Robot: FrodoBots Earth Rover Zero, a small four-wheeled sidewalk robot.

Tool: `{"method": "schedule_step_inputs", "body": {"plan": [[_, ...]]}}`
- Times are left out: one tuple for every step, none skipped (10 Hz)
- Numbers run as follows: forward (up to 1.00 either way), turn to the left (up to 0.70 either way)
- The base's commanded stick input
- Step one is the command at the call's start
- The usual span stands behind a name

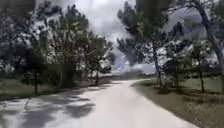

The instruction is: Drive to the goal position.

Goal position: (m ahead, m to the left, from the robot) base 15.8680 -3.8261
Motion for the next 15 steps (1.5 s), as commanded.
{"method": "schedule_step_inputs", "body": {"plan": [[0.85,0.00],[0.85,0.00],[0.85,0.00],[0.85,0.00],[0.85,0.00],[0.85,0.00],[0.85,0.00],[0.85,0.00],[0.85,0.00],[0.85,0.00],[0.85,0.00],[0.85,0.00],[0.85,0.00],[0.85,0.00],[0.85,0.00]]}}
